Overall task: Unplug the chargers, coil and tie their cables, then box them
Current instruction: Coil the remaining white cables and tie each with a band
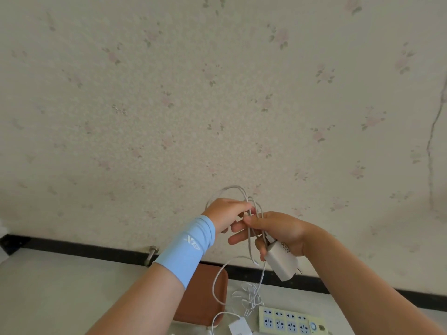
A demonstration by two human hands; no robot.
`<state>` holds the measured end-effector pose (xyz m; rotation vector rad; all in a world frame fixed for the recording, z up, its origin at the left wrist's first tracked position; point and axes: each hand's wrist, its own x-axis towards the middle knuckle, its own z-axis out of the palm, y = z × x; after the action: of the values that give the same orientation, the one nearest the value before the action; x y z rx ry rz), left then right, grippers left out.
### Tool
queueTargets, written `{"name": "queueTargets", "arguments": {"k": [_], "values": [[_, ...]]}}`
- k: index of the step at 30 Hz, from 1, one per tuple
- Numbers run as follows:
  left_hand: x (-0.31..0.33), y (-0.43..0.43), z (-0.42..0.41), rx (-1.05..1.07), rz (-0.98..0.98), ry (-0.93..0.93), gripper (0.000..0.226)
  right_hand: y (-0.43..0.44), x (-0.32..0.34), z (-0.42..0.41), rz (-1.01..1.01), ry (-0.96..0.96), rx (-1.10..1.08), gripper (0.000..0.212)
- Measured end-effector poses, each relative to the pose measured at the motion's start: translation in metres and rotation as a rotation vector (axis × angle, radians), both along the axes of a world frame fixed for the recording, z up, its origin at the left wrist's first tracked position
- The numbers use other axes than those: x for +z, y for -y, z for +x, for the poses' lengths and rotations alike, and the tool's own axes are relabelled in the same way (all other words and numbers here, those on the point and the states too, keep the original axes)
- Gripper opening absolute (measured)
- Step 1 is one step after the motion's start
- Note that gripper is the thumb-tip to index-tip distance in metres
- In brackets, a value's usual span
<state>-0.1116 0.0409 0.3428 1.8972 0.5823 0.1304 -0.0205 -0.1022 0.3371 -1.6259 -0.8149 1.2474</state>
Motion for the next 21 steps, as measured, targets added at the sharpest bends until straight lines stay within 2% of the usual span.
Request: {"name": "queueTargets", "arguments": {"k": [5,8,10,11,13,15,18,21], "values": [[0.001,0.002,0.003,0.144,0.022,0.060,0.027,-0.001,-0.003,0.002,-0.061,0.101,0.027,0.023],[0.004,-0.004,0.005,0.276,0.007,0.101,0.030,-0.002,-0.010,0.004,-0.156,0.213,0.113,0.023],[0.009,-0.018,0.006,0.420,-0.134,0.197,0.028,-0.002,-0.016,0.003,-0.235,0.287,0.209,0.027],[0.011,-0.025,0.005,0.478,-0.268,0.265,0.028,-0.002,-0.019,0.002,-0.257,0.292,0.238,0.027],[0.013,-0.036,0.002,0.537,-0.571,0.391,0.030,-0.003,-0.021,0.000,-0.245,0.244,0.230,0.026],[0.010,-0.040,-0.001,0.576,-0.743,0.460,0.030,-0.005,-0.018,0.000,-0.207,0.215,0.215,0.025],[0.011,-0.037,-0.003,0.542,-0.846,0.531,0.026,-0.008,-0.015,0.000,-0.130,0.209,0.155,0.025],[0.010,-0.030,-0.002,0.400,-0.768,0.406,0.041,-0.010,-0.016,0.001,-0.031,0.134,0.007,0.025]]}}
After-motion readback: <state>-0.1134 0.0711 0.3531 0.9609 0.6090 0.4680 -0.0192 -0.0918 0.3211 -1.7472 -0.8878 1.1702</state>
